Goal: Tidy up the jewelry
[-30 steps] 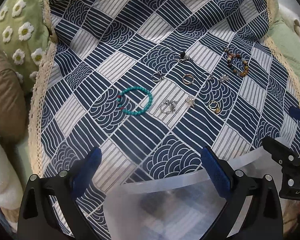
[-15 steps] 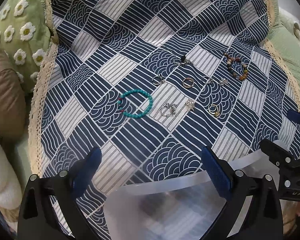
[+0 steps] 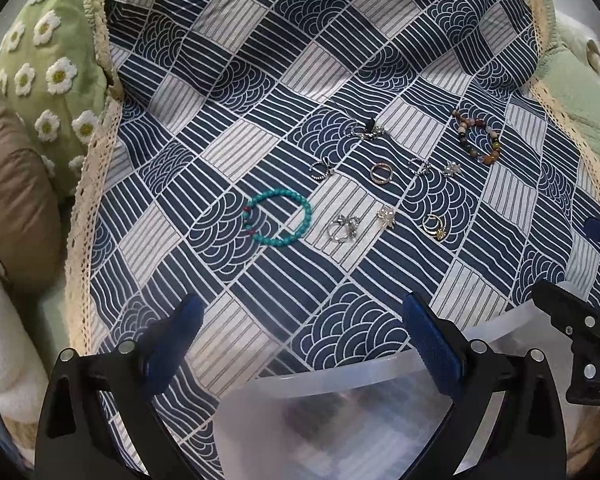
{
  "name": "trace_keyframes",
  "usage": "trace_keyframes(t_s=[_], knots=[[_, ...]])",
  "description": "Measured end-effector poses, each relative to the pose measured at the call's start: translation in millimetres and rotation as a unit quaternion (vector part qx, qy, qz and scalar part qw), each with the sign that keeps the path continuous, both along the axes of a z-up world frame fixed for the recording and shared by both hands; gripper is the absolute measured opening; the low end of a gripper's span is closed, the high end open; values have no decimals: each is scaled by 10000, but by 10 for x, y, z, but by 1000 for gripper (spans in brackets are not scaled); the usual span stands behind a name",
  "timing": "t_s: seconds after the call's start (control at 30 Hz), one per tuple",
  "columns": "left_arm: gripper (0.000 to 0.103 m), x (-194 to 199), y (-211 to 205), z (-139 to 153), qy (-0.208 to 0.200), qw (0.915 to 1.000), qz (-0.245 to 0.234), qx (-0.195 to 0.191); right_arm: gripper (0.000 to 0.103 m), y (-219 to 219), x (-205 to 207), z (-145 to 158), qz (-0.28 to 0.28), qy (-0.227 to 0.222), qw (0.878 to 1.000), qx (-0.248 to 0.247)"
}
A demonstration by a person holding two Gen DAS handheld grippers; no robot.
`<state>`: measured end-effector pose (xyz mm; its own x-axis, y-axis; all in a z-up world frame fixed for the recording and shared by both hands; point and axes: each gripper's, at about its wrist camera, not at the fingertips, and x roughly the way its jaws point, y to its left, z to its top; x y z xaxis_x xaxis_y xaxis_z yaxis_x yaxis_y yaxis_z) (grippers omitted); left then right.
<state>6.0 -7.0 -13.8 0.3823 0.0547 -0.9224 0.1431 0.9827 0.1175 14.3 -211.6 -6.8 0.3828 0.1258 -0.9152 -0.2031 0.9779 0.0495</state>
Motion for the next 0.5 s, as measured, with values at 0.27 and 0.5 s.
trace_keyframes(t_s=[0.27,0.5], knots=[[95,-9,-19,-19,53,10000,-39,-40,99,4,-1,25,12,-10,10000,39],[95,-2,-5,-14,54,10000,-9,-67,99,9,1,31,22,-13,10000,32]])
